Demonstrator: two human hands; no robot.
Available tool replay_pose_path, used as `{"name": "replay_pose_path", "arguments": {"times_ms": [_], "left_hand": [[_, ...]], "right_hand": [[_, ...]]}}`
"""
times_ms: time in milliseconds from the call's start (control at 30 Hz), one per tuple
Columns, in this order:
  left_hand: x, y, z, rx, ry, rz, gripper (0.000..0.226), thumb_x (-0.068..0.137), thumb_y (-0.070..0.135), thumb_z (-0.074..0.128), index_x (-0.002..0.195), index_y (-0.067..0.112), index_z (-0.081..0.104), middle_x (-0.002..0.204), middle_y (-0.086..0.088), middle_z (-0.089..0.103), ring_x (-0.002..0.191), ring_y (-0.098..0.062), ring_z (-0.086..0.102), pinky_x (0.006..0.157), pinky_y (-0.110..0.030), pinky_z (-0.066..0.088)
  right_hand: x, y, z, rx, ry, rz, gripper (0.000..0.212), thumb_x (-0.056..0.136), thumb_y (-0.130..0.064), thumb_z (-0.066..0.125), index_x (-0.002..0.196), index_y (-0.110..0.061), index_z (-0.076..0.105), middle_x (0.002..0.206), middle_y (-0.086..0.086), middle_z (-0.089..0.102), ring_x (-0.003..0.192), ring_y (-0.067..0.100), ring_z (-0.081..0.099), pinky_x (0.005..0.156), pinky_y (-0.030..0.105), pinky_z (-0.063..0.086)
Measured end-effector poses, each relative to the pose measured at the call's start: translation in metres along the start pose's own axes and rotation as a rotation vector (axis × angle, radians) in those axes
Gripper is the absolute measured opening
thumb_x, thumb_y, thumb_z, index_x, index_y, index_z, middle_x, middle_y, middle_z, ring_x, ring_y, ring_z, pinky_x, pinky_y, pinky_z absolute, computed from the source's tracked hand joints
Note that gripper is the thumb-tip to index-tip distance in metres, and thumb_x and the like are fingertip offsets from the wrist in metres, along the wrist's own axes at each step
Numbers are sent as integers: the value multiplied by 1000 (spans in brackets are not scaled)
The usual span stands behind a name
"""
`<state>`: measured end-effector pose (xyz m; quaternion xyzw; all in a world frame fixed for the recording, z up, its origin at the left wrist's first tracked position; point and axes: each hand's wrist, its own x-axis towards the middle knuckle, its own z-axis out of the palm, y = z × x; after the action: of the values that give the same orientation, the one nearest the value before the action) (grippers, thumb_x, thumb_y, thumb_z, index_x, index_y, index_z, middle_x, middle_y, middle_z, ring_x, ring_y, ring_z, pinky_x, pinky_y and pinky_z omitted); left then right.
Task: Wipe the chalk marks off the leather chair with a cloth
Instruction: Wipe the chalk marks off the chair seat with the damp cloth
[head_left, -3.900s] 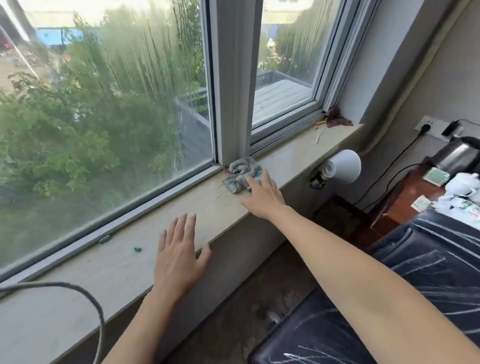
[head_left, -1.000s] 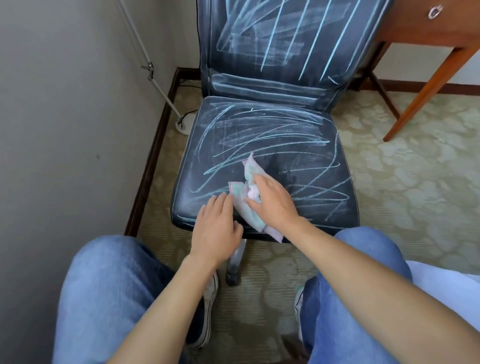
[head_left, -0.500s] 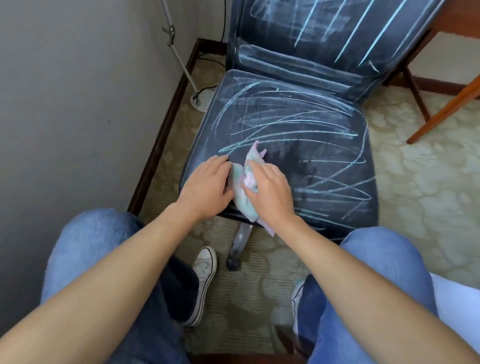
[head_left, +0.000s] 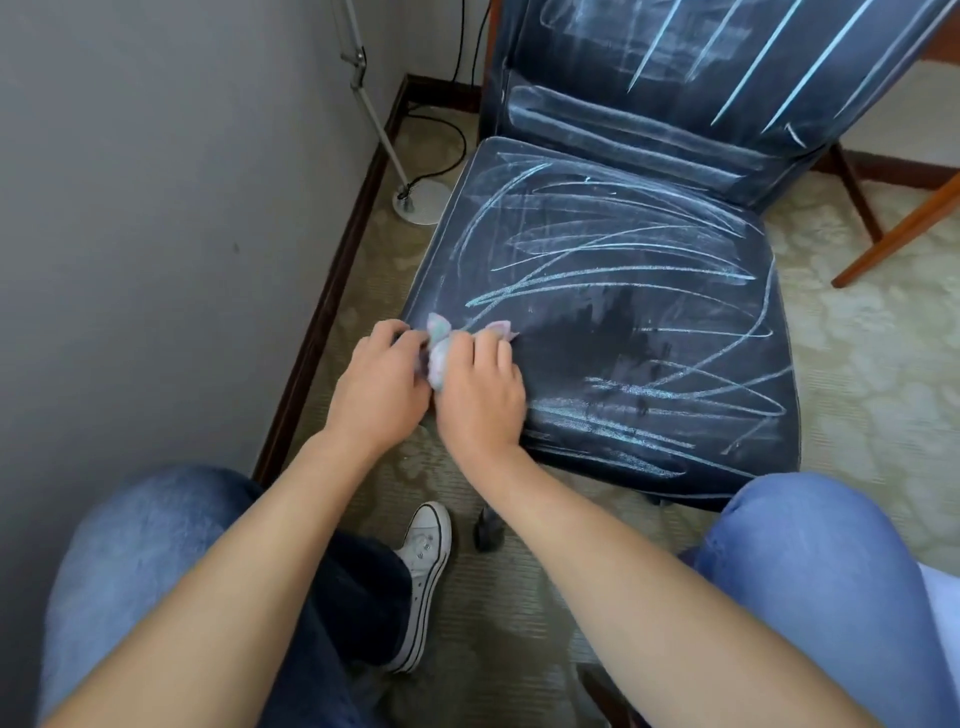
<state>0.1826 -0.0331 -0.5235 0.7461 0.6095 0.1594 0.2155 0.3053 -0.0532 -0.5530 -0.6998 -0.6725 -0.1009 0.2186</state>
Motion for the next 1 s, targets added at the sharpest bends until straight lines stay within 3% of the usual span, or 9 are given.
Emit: {"name": "replay_pose_path", "arguments": {"times_ms": [100, 200, 400, 533, 667, 767, 900, 933, 1000], "left_hand": [[3, -7, 0, -69, 21, -17, 46, 95, 14, 61, 140, 16, 59, 149, -3, 48, 132, -29, 51, 105, -47, 48], [6, -6, 1, -125, 28, -80, 53, 93, 14, 61, 146, 17, 55, 153, 3, 44, 132, -25, 52, 108, -42, 46], [-1, -2, -1, -137, 6, -65, 51, 95, 15, 61, 146, 18, 58, 150, 7, 47, 128, -22, 55, 105, -33, 41], [-10, -3, -4, -203, -31, -68, 47, 96, 10, 60, 140, 25, 64, 141, 15, 52, 118, -14, 58, 102, -25, 42], [-27, -2, 2, -288, -58, -59, 51, 93, 1, 58, 136, 26, 68, 132, 19, 52, 112, -8, 57, 106, -29, 46], [-31, 8, 6, -251, -96, -24, 49, 94, 0, 58, 137, 22, 66, 128, 15, 50, 99, -10, 59, 98, -29, 49], [-42, 17, 16, -201, -108, 60, 49, 93, -2, 55, 135, 19, 67, 124, 8, 49, 91, -13, 59, 96, -40, 53], [-45, 18, 20, -204, -112, 53, 48, 93, -1, 55, 133, 22, 67, 124, 8, 48, 90, -13, 59, 94, -39, 53], [-47, 20, 27, -256, -128, 21, 47, 95, -1, 53, 126, 31, 68, 130, 8, 43, 90, -6, 59, 92, -33, 51]], "right_hand": [[6, 17, 1, -71, -14, -67, 23, 80, -20, 71, 97, -14, 57, 103, 13, 64, 90, 28, 63, 61, 34, 53], [12, 55, -13, -193, -90, 111, 25, 81, -24, 69, 101, -16, 57, 112, 14, 65, 89, 27, 64, 54, 33, 44], [15, 98, -36, -132, -138, 420, 29, 94, -32, 64, 110, -14, 49, 114, 9, 60, 107, 31, 61, 63, 38, 44], [12, 62, -28, -99, -158, 353, 28, 93, -37, 60, 106, -14, 50, 112, 9, 58, 111, 30, 57, 64, 36, 49], [-6, 26, -30, -102, -203, 214, 67, 82, -68, 59, 118, -13, 52, 115, 12, 55, 108, 33, 52, 78, 44, 54], [-20, 42, -33, -65, -186, 126, 60, 87, -59, 65, 126, -15, 53, 122, 12, 56, 112, 33, 54, 78, 44, 56], [-26, 81, -46, -67, -170, -40, 31, 96, -43, 56, 113, -19, 63, 113, 6, 60, 101, 31, 59, 59, 41, 54], [-23, 93, -50, -92, -210, -45, 28, 96, -40, 53, 114, -20, 62, 114, 7, 59, 102, 32, 59, 61, 41, 53], [-14, 116, -60, -86, -268, 141, 25, 97, -34, 51, 116, -20, 58, 119, 12, 55, 105, 36, 59, 68, 44, 52]]}}
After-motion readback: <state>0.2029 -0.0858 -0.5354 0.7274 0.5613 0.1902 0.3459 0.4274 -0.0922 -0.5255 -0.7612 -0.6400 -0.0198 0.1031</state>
